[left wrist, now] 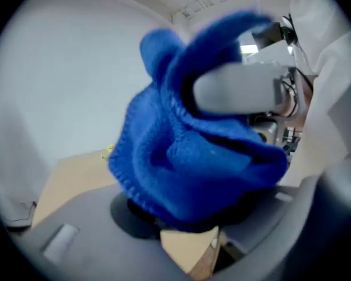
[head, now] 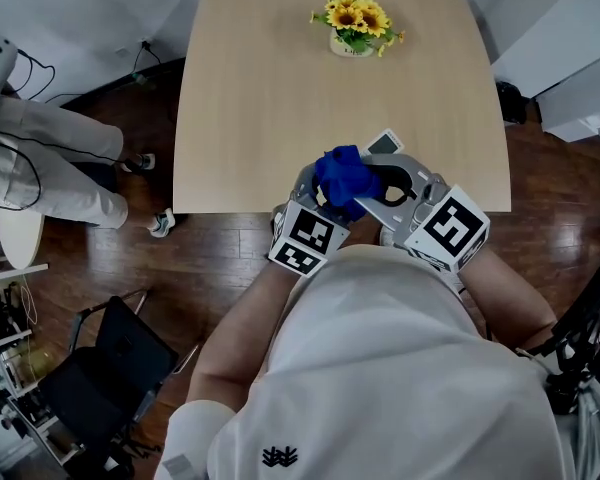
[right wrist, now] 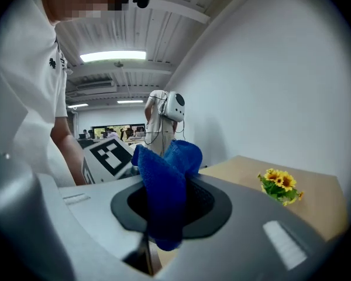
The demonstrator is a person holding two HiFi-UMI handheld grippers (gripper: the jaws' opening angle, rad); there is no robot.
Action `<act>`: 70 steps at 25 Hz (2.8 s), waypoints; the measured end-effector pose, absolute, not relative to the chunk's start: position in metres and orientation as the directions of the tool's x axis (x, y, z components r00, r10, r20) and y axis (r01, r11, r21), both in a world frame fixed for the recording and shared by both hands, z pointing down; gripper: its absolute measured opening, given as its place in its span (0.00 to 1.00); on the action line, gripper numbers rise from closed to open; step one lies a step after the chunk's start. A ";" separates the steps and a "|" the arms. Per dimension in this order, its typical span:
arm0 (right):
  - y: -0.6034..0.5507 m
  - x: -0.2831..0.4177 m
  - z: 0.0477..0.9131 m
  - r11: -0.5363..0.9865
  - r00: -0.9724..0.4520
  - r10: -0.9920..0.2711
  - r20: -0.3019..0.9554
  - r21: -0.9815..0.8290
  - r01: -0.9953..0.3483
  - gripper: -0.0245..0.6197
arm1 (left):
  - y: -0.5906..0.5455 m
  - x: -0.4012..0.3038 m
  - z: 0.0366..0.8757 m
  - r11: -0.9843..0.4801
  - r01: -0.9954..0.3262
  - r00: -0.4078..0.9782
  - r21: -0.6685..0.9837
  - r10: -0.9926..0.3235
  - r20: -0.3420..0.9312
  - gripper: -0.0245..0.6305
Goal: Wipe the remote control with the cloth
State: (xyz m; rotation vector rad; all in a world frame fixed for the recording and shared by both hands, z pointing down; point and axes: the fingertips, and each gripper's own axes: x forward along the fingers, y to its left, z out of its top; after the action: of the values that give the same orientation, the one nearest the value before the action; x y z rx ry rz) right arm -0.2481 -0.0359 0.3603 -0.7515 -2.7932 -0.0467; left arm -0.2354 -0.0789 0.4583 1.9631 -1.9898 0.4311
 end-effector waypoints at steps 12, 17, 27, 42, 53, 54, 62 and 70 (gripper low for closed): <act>-0.172 -0.255 0.388 0.980 -0.929 0.172 0.327 0.039 0.195 0.16 | -0.064 -0.247 0.463 0.038 -0.999 -0.028 0.014 -0.897 0.441 0.40; -0.218 -0.240 0.398 0.995 -0.930 0.074 0.361 0.041 0.095 0.16 | -0.062 -0.264 0.472 0.113 -0.992 -0.077 0.054 -0.890 0.449 0.40; -0.225 -0.192 0.441 0.995 -0.894 0.104 0.435 -0.054 0.089 0.16 | -0.039 -0.331 0.540 0.488 -0.857 -0.340 0.163 -0.774 0.534 0.40; -0.266 -0.130 0.458 0.992 -0.853 0.126 0.507 -0.091 0.092 0.16 | -0.049 -0.352 0.633 0.734 -0.663 -0.466 0.147 -0.558 0.686 0.40; -0.283 -0.114 0.458 0.990 -0.865 0.128 0.485 -0.116 0.082 0.16 | -0.048 -0.343 0.662 0.756 -0.650 -0.432 0.081 -0.455 0.779 0.40; -0.284 -0.114 0.459 0.990 -0.866 0.128 0.484 -0.118 0.081 0.16 | -0.049 -0.343 0.665 0.754 -0.652 -0.426 0.079 -0.451 0.784 0.40; -0.287 -0.108 0.467 0.987 -0.866 0.135 0.482 -0.142 0.075 0.16 | -0.050 -0.342 0.675 0.739 -0.671 -0.393 0.056 -0.419 0.818 0.40; -0.291 -0.110 0.479 0.982 -0.866 0.157 0.475 -0.167 0.087 0.16 | -0.051 -0.346 0.670 0.719 -0.695 -0.414 0.025 -0.429 0.803 0.50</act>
State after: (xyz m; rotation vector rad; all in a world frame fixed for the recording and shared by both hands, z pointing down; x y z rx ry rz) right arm -0.1102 -0.2913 0.4785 -0.1725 -2.6215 0.1912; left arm -0.3459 -0.0514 0.6698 0.8517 -2.0693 0.3956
